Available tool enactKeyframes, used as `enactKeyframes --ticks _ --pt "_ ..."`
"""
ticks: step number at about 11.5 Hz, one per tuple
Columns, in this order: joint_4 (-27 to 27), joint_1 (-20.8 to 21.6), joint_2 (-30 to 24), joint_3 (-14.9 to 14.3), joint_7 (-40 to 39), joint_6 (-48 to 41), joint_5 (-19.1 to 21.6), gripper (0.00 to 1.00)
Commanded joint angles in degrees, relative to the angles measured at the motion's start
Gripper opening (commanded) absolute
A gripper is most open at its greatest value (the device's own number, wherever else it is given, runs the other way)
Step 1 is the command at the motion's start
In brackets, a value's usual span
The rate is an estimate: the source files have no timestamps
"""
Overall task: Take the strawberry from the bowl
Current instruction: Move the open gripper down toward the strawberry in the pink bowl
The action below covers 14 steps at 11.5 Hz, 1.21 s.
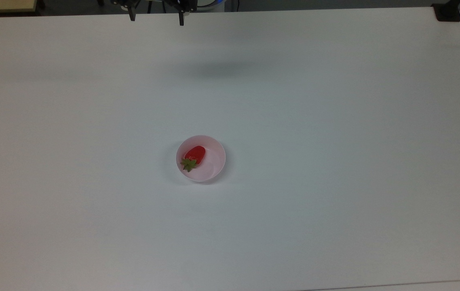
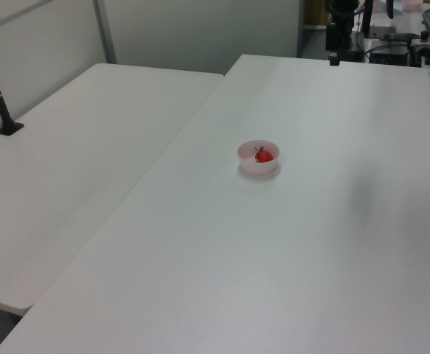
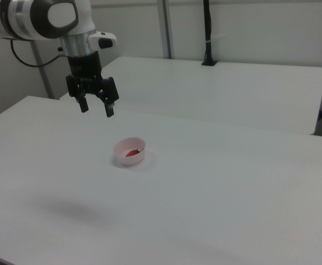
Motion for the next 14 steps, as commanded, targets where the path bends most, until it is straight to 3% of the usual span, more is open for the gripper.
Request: enactKeyframes --ticks 1,8,14 --pt "-0.09 0.10 2.49 -0.17 -4.52 2.00 -0.11 1.00" --pt "-0.08 0.36 2.69 -0.17 -3.32 2.12 -0.02 1.00" --pt "0.18 2.73 9.10 0.01 8.96 10.81 0.42 1.00"
